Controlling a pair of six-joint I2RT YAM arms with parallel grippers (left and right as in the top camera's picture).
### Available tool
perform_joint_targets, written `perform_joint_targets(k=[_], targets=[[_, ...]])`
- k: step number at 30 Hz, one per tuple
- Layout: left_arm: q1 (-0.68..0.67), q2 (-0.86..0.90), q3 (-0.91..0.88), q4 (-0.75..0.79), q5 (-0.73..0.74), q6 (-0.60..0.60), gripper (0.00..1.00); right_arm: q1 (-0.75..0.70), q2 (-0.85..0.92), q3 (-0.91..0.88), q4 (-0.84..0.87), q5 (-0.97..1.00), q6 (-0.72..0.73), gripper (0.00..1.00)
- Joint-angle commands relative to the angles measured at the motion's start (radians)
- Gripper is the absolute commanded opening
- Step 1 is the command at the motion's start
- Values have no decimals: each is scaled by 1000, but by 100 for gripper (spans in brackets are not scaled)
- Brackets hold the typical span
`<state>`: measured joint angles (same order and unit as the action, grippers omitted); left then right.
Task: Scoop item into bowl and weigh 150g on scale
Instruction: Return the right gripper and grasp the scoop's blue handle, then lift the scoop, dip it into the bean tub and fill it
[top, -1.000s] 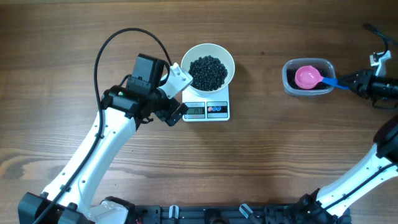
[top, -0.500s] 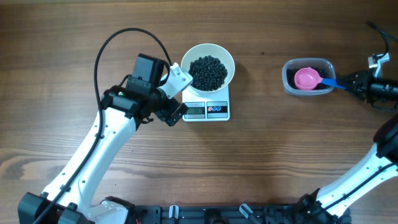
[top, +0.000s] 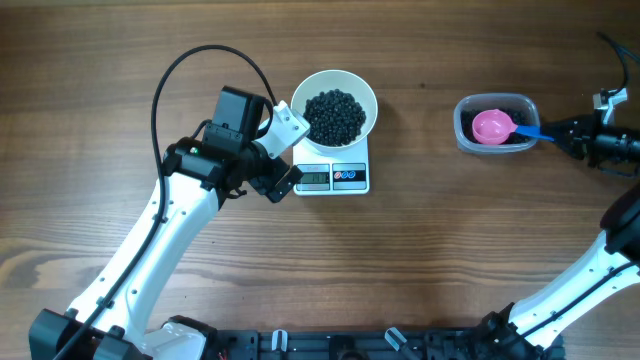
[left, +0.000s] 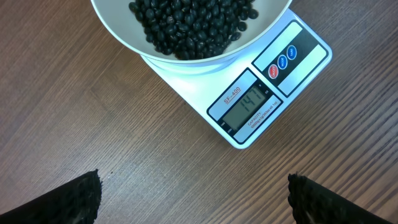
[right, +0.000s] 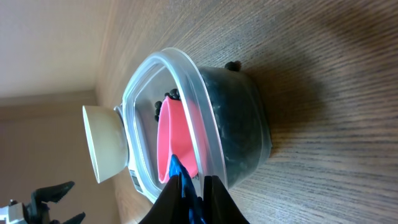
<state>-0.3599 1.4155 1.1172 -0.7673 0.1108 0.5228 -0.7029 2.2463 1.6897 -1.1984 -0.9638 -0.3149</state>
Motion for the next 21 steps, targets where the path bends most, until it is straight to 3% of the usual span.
perform_joint_targets(k=[1,11,21], targets=[[5,-8,-4,-1,16,20,100,6,16,-5,-27,-7,4,4],[5,-8,-3,-1,16,20,100,24,-136,77,-90,14,11,4],[5,-8,-4,-1,16,20,100,196,-399,265,-114,441,248,4]])
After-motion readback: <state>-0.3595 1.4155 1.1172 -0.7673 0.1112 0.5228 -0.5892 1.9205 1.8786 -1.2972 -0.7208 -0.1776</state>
